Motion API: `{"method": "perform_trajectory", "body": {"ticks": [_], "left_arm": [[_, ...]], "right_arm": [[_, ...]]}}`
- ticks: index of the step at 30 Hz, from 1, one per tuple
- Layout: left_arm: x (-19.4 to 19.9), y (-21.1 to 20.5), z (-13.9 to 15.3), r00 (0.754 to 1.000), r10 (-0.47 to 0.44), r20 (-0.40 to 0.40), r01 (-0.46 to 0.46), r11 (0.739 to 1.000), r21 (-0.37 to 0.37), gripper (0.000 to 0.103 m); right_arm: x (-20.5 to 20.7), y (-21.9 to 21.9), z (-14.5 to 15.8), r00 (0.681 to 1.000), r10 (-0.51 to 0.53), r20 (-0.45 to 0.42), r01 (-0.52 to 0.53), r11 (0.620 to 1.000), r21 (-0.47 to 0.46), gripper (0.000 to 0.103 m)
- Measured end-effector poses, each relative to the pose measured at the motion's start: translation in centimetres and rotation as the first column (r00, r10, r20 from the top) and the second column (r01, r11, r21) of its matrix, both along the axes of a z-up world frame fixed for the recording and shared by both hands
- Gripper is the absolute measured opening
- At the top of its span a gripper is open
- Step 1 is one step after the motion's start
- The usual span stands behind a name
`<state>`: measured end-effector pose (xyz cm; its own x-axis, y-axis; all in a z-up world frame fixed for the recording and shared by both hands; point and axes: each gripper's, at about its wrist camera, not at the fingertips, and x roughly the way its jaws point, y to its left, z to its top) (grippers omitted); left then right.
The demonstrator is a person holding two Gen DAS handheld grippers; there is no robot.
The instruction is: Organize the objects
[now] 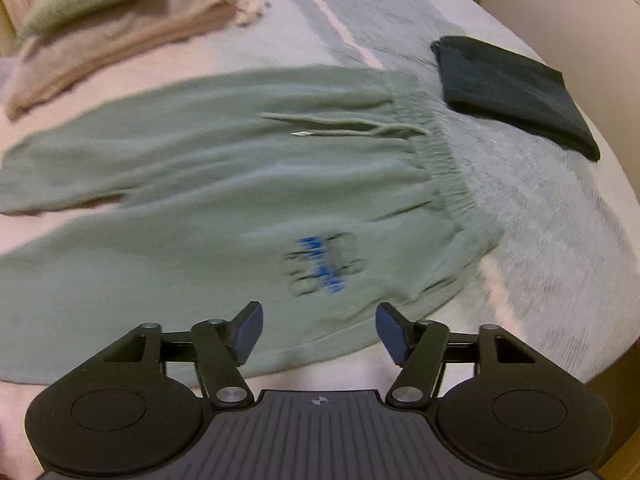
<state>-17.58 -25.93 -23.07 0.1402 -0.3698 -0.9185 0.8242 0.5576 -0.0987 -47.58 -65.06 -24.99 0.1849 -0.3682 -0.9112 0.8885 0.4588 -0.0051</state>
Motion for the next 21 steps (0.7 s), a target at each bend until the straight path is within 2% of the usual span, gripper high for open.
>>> {"method": "perform_trajectory", "body": {"ticks": [8, 10, 11, 16, 18, 21], "left_arm": [[2.3, -0.1, 6.0, 0.995, -0.084, 0.06, 0.088, 0.993, -0.08, 0.068], [2.1, -0.3, 7.1, 0.992, -0.106, 0.075, 0.113, 0.99, -0.085, 0.08], [2.0, -0.4, 7.6, 0.99, -0.12, 0.078, 0.127, 0.988, -0.088, 0.083], [0.8, -1.0, 8.7, 0.984, -0.15, 0.095, 0.16, 0.981, -0.109, 0.098], [0.3, -1.3, 8.8, 0.983, -0.146, 0.111, 0.158, 0.981, -0.111, 0.102], [-0.4, -1.9, 9.0, 0.983, -0.139, 0.118, 0.151, 0.983, -0.101, 0.102]], "right_arm": [[2.5, 8.1, 6.7, 0.991, -0.076, 0.113, 0.079, 0.997, -0.021, 0.069], [2.5, 9.2, 7.9, 0.987, -0.095, 0.128, 0.1, 0.994, -0.031, 0.069], [2.5, 9.6, 8.4, 0.986, -0.104, 0.132, 0.11, 0.993, -0.036, 0.069], [2.5, 10.9, 9.9, 0.985, -0.121, 0.124, 0.127, 0.991, -0.037, 0.07], [2.6, 11.2, 10.2, 0.986, -0.112, 0.123, 0.118, 0.992, -0.042, 0.07], [2.9, 11.2, 10.5, 0.987, -0.102, 0.125, 0.108, 0.993, -0.047, 0.071]]}}
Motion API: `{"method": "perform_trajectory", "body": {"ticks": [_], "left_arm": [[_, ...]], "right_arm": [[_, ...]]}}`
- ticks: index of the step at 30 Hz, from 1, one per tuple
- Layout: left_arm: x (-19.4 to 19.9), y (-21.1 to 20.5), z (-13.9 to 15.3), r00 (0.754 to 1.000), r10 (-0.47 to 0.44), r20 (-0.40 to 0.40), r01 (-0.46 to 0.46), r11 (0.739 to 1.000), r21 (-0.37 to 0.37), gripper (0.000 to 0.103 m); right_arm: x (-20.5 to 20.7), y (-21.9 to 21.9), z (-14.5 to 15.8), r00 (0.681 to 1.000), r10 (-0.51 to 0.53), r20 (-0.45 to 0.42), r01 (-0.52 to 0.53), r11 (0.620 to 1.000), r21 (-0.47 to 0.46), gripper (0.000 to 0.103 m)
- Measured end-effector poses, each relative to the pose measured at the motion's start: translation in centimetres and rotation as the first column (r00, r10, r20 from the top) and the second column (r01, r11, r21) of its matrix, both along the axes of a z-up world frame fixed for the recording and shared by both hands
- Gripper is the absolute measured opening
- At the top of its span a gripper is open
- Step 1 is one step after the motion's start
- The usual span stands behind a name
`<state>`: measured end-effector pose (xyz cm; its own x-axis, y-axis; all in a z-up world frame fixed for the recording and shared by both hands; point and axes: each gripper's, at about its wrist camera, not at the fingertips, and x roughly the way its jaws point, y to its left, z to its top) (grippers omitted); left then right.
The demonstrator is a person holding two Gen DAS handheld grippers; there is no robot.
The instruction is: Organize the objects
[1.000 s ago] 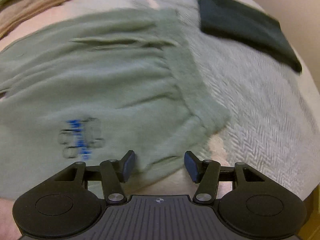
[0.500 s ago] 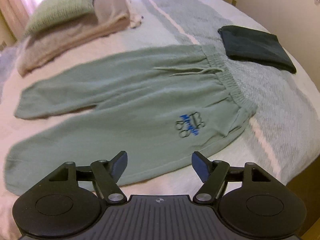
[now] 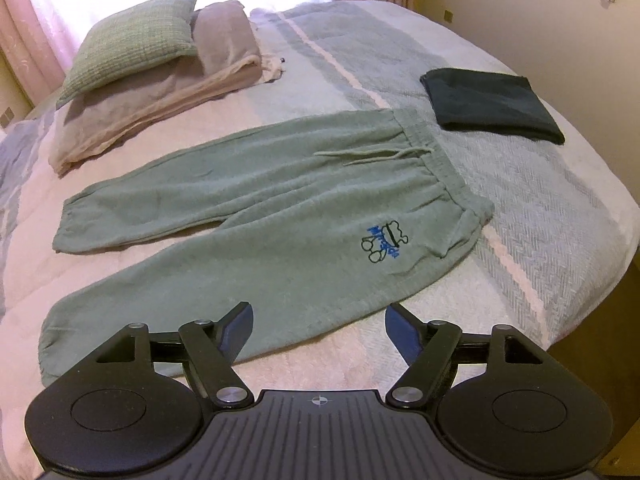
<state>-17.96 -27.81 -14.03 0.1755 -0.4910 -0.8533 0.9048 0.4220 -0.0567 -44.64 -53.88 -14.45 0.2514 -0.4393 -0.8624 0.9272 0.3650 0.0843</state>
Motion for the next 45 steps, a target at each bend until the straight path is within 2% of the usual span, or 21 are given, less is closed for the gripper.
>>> {"method": "perform_trajectory", "body": {"ticks": [6, 28, 37, 45], "left_arm": [[-0.8, -0.8, 0.5, 0.999, -0.035, 0.005, 0.035, 0.999, 0.007, 0.102], [-2.3, -0.2, -0.1, 1.0, -0.003, -0.03, 0.004, 0.999, 0.034, 0.102], [-1.7, 1.2, -0.8, 0.999, 0.009, -0.032, -0.007, 0.998, 0.062, 0.102], [-0.8, 3.1, -1.2, 0.999, 0.034, -0.03, -0.032, 0.997, 0.075, 0.102]], "right_arm": [[0.0, -0.4, 0.3, 1.0, -0.001, -0.009, 0.001, 1.0, 0.015, 0.071], [-1.3, 1.0, -1.4, 0.998, 0.03, -0.054, -0.027, 0.998, 0.051, 0.071], [1.0, 2.6, -2.5, 0.989, 0.117, -0.091, -0.111, 0.991, 0.069, 0.071], [3.7, 4.0, -3.4, 0.98, 0.179, -0.087, -0.17, 0.981, 0.094, 0.071]]}}
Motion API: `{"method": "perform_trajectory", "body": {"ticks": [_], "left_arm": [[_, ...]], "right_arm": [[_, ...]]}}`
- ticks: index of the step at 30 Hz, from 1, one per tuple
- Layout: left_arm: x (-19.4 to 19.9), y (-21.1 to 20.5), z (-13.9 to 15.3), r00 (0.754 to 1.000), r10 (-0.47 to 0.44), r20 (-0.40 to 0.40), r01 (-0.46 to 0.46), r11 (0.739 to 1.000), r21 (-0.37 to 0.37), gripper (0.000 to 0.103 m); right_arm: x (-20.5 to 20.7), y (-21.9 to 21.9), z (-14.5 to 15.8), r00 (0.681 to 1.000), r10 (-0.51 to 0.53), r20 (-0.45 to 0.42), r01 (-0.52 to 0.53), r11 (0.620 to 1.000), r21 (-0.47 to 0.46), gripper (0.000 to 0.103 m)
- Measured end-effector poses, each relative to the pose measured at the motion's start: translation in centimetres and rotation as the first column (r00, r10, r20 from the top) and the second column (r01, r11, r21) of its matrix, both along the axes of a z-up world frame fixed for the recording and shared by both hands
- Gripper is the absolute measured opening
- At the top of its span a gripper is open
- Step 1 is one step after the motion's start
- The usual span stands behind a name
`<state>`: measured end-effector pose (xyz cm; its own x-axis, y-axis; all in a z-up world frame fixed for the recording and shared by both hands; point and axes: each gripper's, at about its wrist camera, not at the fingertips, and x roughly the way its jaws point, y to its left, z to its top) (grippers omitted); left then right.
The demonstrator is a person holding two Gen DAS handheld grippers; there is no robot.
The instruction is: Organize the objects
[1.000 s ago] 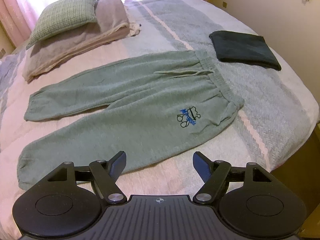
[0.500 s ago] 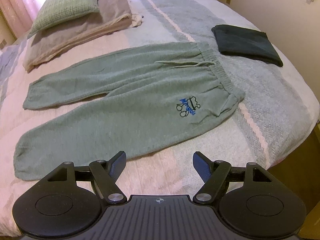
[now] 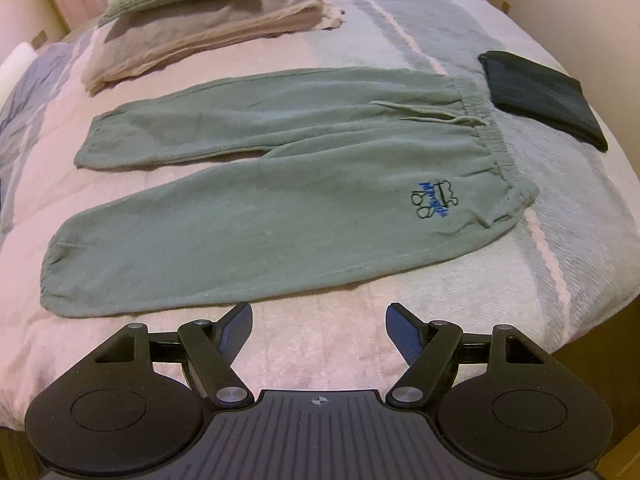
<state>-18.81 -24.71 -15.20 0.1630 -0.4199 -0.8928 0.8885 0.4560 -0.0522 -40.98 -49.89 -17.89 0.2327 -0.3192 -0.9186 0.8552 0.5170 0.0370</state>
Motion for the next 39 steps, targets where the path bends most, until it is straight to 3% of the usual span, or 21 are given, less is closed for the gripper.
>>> {"method": "perform_trajectory", "body": {"ticks": [11, 17, 23, 28, 34, 39], "left_arm": [[-0.4, -1.3, -1.0, 1.0, -0.015, -0.021, 0.015, 1.0, 0.016, 0.102], [-0.3, -4.8, -1.9, 1.0, -0.009, -0.025, 0.01, 1.0, 0.027, 0.102], [1.3, -11.8, -2.6, 0.999, 0.02, 0.032, -0.021, 0.999, 0.043, 0.102], [3.3, -18.5, -2.8, 0.995, 0.018, 0.097, -0.025, 0.997, 0.066, 0.101], [7.1, -25.4, -2.6, 0.983, -0.071, 0.17, 0.06, 0.996, 0.069, 0.097], [12.3, -30.8, -4.5, 0.956, -0.191, 0.221, 0.172, 0.98, 0.102, 0.09]], "right_arm": [[-0.5, -0.8, -0.1, 1.0, -0.014, -0.021, 0.014, 1.0, -0.001, 0.071], [-2.0, -4.5, -1.0, 0.999, -0.008, -0.035, 0.009, 1.0, 0.02, 0.071], [-2.9, -13.9, -1.2, 0.991, 0.124, -0.05, -0.126, 0.991, -0.033, 0.071], [-3.2, -24.1, -1.8, 0.954, 0.283, -0.099, -0.293, 0.951, -0.099, 0.071], [-1.7, -35.3, -3.4, 0.897, 0.425, -0.119, -0.438, 0.89, -0.128, 0.071], [0.5, -42.0, -4.7, 0.867, 0.492, -0.086, -0.499, 0.858, -0.122, 0.067]]}}
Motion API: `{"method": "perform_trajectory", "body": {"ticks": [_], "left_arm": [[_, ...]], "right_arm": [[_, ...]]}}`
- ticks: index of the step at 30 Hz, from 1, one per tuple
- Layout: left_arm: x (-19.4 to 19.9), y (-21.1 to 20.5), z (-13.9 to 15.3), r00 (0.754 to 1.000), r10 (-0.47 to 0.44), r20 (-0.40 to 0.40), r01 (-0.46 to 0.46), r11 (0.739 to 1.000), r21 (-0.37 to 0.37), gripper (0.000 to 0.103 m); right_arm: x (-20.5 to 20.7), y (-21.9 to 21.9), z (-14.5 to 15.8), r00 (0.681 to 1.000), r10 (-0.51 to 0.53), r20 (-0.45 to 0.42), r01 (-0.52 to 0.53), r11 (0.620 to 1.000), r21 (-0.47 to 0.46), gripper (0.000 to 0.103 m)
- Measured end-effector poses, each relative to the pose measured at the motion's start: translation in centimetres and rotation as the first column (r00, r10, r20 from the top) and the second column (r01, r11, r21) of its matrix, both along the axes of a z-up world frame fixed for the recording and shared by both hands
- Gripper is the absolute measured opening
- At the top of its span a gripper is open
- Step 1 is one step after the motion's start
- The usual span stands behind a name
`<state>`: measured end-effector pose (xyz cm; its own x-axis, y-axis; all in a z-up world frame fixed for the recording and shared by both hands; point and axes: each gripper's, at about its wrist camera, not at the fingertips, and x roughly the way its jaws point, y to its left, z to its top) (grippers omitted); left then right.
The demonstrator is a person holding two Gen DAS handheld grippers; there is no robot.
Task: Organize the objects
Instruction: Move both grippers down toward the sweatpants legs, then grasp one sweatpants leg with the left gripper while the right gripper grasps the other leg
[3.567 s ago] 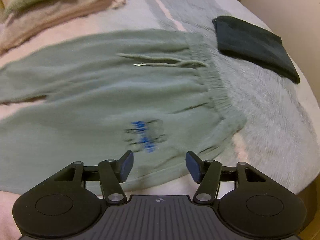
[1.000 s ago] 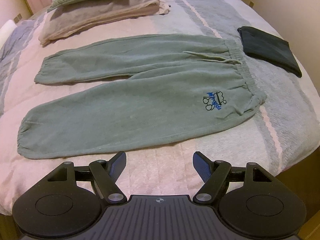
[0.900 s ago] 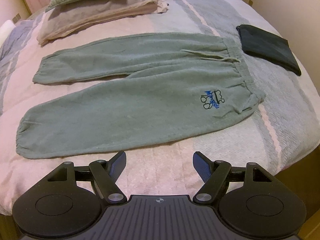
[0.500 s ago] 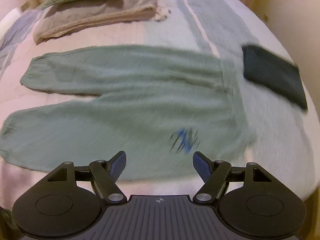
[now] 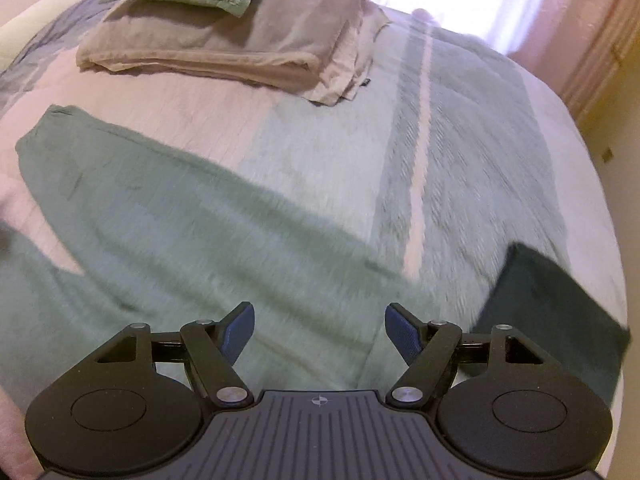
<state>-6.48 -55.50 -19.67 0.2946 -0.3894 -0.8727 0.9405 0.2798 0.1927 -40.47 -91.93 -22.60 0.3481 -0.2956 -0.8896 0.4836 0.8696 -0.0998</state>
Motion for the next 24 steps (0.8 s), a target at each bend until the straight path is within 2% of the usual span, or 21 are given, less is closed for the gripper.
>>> {"method": "perform_trajectory", "body": {"ticks": [3, 7, 10, 14, 17, 19, 20, 22, 24], "left_arm": [[4.2, -3.0, -2.5, 0.997, -0.068, 0.025, 0.067, 0.996, 0.051, 0.083], [9.8, -6.3, -6.9, 0.983, -0.179, 0.046, 0.172, 0.977, 0.128, 0.07], [13.3, -8.2, -10.4, 0.961, -0.268, 0.063, 0.251, 0.948, 0.197, 0.057], [16.8, -10.5, -14.5, 0.939, -0.342, 0.05, 0.318, 0.911, 0.264, 0.045], [18.5, -11.5, -17.2, 0.921, -0.388, 0.016, 0.364, 0.876, 0.315, 0.038], [19.3, -11.8, -18.3, 0.917, -0.399, -0.022, 0.383, 0.863, 0.33, 0.034], [19.6, -12.0, -18.9, 0.912, -0.408, -0.05, 0.4, 0.854, 0.333, 0.026], [19.6, -12.1, -19.4, 0.903, -0.42, -0.086, 0.423, 0.841, 0.336, 0.017], [19.2, -11.8, -19.5, 0.896, -0.437, -0.08, 0.436, 0.831, 0.346, 0.007]], "right_arm": [[2.0, -2.7, -1.3, 0.999, 0.035, -0.011, -0.035, 0.999, 0.008, 0.057], [4.1, -5.8, -4.0, 0.998, 0.051, -0.019, -0.05, 0.998, 0.045, 0.052], [5.5, -7.4, -6.1, 0.997, 0.064, -0.042, -0.062, 0.997, 0.034, 0.052], [6.6, -9.1, -8.3, 0.998, 0.055, -0.036, -0.053, 0.998, 0.037, 0.052], [6.8, -10.1, -9.7, 0.997, 0.062, -0.044, -0.06, 0.998, 0.036, 0.052], [6.7, -10.7, -10.5, 0.997, 0.058, -0.054, -0.056, 0.997, 0.045, 0.052], [6.6, -11.0, -10.8, 0.997, 0.054, -0.061, -0.05, 0.997, 0.055, 0.052], [6.3, -11.1, -11.1, 0.996, 0.053, -0.07, -0.047, 0.996, 0.073, 0.052], [5.9, -11.1, -11.0, 0.995, 0.056, -0.085, -0.05, 0.996, 0.071, 0.052]]}}
